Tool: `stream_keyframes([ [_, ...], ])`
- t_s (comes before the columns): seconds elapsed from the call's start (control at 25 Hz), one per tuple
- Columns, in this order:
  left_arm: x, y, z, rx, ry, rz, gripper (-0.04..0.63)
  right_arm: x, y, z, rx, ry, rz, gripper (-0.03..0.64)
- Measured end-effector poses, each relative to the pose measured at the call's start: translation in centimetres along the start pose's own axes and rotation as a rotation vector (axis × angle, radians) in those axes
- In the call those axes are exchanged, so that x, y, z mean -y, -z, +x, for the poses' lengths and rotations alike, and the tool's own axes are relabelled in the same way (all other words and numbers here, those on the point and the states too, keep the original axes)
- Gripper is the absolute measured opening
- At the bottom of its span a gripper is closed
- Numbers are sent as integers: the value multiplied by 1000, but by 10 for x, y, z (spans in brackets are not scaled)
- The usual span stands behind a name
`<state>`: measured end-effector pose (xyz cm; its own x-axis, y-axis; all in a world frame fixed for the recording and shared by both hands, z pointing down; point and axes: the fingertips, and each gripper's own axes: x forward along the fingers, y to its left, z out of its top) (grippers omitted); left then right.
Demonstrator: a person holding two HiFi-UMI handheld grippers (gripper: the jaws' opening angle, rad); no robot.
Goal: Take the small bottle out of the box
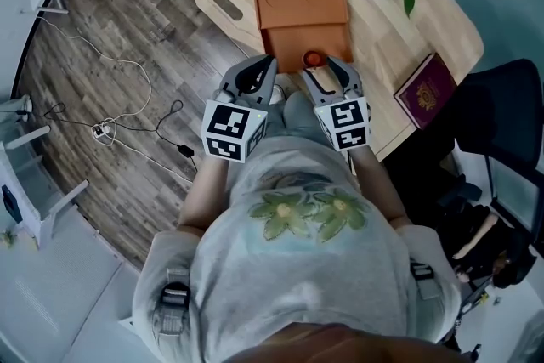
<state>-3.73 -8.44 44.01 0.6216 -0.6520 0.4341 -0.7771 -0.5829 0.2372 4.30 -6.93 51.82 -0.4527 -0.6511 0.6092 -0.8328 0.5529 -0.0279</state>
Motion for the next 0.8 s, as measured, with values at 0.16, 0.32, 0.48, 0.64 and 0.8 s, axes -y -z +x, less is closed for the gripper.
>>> stream_keyframes([
  [0.16,0,10,5,-22,17,-17,6,4,12,9,-31,12,6,193],
  [0.32,-1,15,10,-34,29,-29,6,4,22,16,-68,10,21,196],
  [0.48,-2,18,17,-44,40,-30,6,6,30,23,-95,14,26,198],
  [0.64,-1,22,22,-57,49,-32,6,7,40,29,-123,12,41,199],
  [0.8,0,28,25,-67,54,-38,6,10,50,34,-148,15,47,201],
])
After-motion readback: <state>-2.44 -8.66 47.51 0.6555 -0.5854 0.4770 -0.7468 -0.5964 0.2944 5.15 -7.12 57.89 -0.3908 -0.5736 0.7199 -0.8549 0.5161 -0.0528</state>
